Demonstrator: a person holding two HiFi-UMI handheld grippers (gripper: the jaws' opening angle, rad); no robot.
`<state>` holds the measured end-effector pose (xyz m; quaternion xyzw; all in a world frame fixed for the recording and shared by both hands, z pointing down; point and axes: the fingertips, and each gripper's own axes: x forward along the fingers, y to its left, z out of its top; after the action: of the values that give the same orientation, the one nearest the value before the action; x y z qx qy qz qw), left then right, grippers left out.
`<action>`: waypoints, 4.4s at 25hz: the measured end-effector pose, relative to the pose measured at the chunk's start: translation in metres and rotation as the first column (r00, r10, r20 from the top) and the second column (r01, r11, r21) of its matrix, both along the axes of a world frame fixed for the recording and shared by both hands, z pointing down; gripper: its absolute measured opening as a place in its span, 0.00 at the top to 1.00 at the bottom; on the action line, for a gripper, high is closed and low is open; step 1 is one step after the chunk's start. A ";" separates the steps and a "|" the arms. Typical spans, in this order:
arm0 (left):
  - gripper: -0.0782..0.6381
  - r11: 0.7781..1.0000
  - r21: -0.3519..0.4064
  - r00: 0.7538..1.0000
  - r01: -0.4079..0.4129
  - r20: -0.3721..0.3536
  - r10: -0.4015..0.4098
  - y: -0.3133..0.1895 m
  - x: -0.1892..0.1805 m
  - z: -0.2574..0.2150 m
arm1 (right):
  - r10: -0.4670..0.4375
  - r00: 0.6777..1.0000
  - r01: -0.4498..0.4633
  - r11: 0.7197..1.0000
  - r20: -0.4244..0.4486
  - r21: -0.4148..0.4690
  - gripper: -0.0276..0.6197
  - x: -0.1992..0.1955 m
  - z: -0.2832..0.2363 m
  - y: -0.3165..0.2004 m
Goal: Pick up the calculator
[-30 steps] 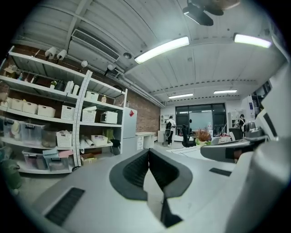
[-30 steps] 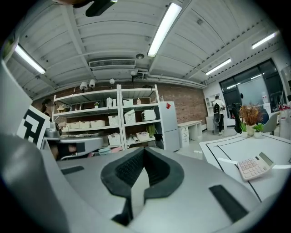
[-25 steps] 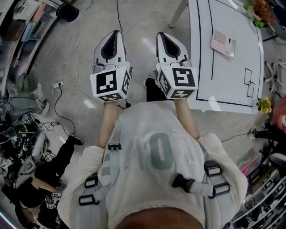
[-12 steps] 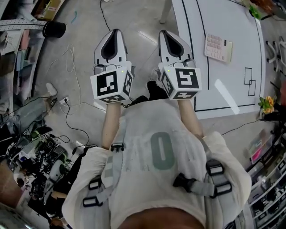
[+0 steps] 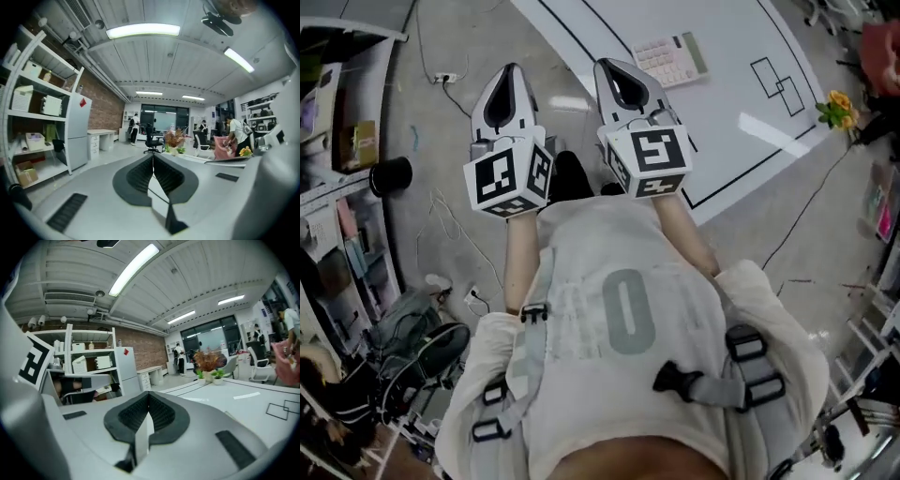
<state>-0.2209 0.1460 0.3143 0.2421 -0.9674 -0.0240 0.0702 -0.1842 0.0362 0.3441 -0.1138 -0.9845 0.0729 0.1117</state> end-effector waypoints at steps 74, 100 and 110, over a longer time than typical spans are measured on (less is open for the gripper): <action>0.33 -0.643 -0.070 -0.470 -0.763 -0.623 0.625 -0.339 0.015 0.175 | 0.934 0.305 -0.942 0.325 -0.186 0.088 0.95 0.104 0.042 -0.211; 0.66 -0.641 0.212 -0.568 -0.738 -0.708 0.420 -0.322 0.047 0.196 | 0.906 0.347 -0.929 0.368 -0.241 0.046 0.95 0.100 0.061 -0.203; 0.77 -0.489 0.432 -0.648 -0.758 -0.587 0.486 -0.311 0.054 0.182 | 0.911 0.349 -0.931 0.364 -0.220 0.029 0.95 0.086 0.058 -0.214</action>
<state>-0.1668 -0.1648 0.4967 0.8800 -0.1356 0.1579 0.4269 -0.0983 -0.1776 0.4020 0.4615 -0.8561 0.1836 0.1432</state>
